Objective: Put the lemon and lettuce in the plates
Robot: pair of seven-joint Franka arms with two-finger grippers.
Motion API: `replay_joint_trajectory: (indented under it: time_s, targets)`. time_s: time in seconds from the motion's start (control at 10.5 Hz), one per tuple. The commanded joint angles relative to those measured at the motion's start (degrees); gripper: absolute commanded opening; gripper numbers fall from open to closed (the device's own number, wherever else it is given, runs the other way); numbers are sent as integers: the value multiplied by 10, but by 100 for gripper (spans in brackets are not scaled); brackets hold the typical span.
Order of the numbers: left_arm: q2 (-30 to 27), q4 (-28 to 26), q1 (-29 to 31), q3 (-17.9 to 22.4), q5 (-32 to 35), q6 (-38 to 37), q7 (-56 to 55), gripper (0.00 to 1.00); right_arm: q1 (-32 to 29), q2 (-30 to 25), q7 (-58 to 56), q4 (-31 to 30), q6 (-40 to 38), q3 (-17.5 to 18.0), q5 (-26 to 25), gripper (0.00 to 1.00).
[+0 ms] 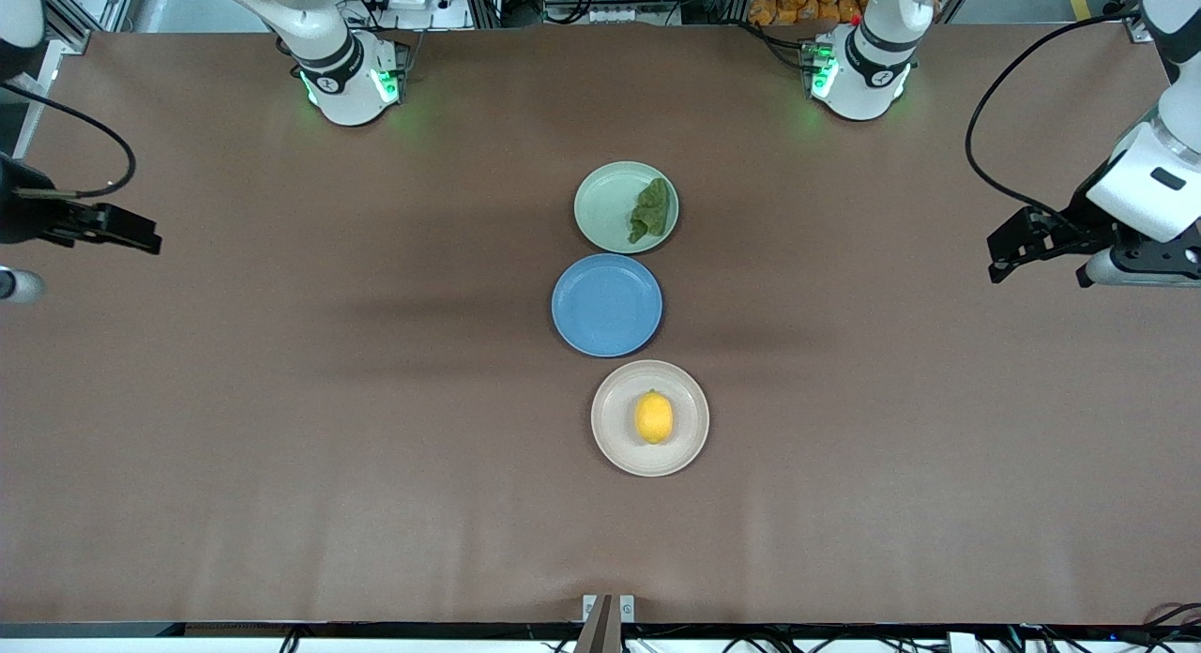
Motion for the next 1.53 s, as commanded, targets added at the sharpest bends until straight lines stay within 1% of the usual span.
replay_joint_trajectory:
  time_s: [0.0, 0.1, 0.19, 0.29, 0.38, 0.57, 0.86, 0.95, 1.15, 1.43]
  targets:
    - [4, 20, 0, 0, 10, -51, 10, 100, 16, -13, 2, -21, 17, -34, 18, 100]
    - [5, 18, -5, 0, 10, -53, 10, 100, 22, -12, 1, -24, 31, -49, 34, 100]
    - [6, 18, -9, 0, 12, -54, 9, 100, 36, -13, -2, -29, 49, -69, 41, 100]
    - [6, 18, -19, 1, 21, -58, 9, 100, 46, -14, -3, -34, 65, -79, 41, 100]
    - [6, 18, -22, 1, 31, -58, 9, 100, 46, -13, -4, -34, 67, -79, 41, 100]
    - [3, 19, -24, 1, 30, -68, 6, 100, 46, -13, -4, -34, 69, -79, 42, 100]
    - [-3, 28, -2, 1, -7, -75, 2, 100, 45, -8, -6, -33, 67, -79, 42, 100]
    - [-3, 41, 1, 2, -7, -78, 4, 100, 46, -8, -6, -33, 65, -79, 42, 100]
    - [-3, 51, 2, 3, 0, -85, 8, 100, 47, -10, -7, -33, 63, -79, 38, 100]
    - [-2, 50, 0, 0, 0, -85, 8, 100, 52, -12, -7, -33, 57, -78, 38, 100]
